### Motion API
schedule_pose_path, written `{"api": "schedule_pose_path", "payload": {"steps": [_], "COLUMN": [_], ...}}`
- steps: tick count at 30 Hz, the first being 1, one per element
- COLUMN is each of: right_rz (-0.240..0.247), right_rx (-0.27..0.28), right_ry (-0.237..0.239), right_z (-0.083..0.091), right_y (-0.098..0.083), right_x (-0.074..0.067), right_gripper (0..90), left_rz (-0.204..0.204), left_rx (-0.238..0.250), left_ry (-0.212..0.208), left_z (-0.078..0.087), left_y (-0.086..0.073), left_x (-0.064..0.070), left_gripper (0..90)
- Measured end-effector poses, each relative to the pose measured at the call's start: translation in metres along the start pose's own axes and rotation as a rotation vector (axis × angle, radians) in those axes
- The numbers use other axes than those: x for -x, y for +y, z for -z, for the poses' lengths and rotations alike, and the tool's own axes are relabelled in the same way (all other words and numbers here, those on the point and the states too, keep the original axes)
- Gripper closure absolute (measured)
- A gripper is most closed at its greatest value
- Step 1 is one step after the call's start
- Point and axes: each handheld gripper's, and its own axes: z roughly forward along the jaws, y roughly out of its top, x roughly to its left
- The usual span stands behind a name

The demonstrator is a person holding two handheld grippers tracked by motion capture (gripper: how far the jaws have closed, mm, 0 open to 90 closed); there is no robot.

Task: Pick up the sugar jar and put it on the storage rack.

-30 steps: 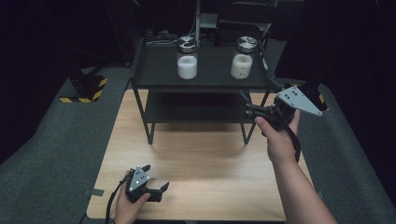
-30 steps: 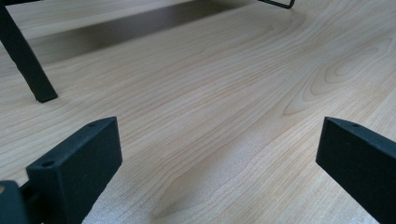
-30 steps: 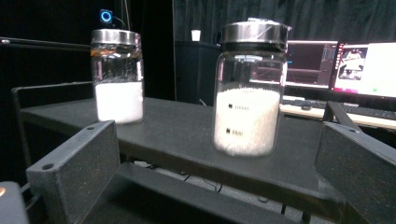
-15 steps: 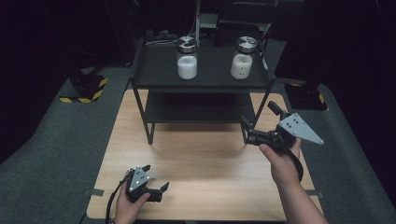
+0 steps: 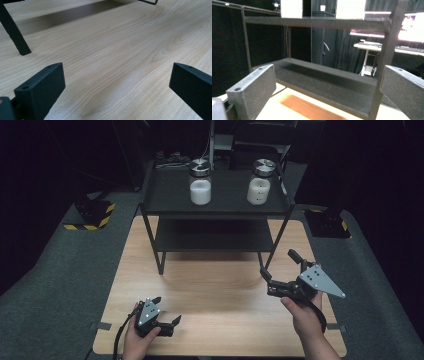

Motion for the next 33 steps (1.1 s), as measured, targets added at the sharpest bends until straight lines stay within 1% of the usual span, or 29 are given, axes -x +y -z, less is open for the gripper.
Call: {"api": "schedule_pose_path", "payload": {"steps": [2, 7, 16, 17, 18, 30, 33], "right_rz": [-0.005, -0.019, -0.045, -0.045, -0.045, -0.052, -0.055], "right_rx": [-0.013, -0.036, -0.091, -0.091, -0.103, -0.186, -0.198], "right_ry": [-0.005, -0.015, -0.038, -0.038, -0.042, -0.068, -0.074], "right_z": [0.006, 0.015, 0.025, 0.025, 0.026, 0.036, 0.038], "right_y": [-0.010, -0.027, -0.053, -0.053, -0.057, -0.084, -0.088], "right_x": [0.001, 0.003, 0.006, 0.006, 0.007, 0.007, 0.007], "right_gripper": [0.2, 0.2, 0.2, 0.2, 0.2, 0.2, 0.2], "left_rz": [0.001, 0.002, 0.003, 0.003, 0.003, 0.002, 0.000], "left_rx": [0.000, 0.001, 0.001, 0.001, 0.001, 0.000, -0.002], "left_ry": [0.002, 0.002, 0.003, 0.003, 0.002, 0.001, 0.001], "left_z": [0.000, 0.000, 0.000, 0.000, 0.000, 0.000, 0.000], "left_y": [0.000, 0.000, 0.000, 0.000, 0.000, 0.000, 0.000], "left_x": [0.000, 0.000, 0.001, 0.001, 0.001, 0.001, 0.001], "left_gripper": [0.6, 0.6, 0.6, 0.6, 0.6, 0.6, 0.6]}}
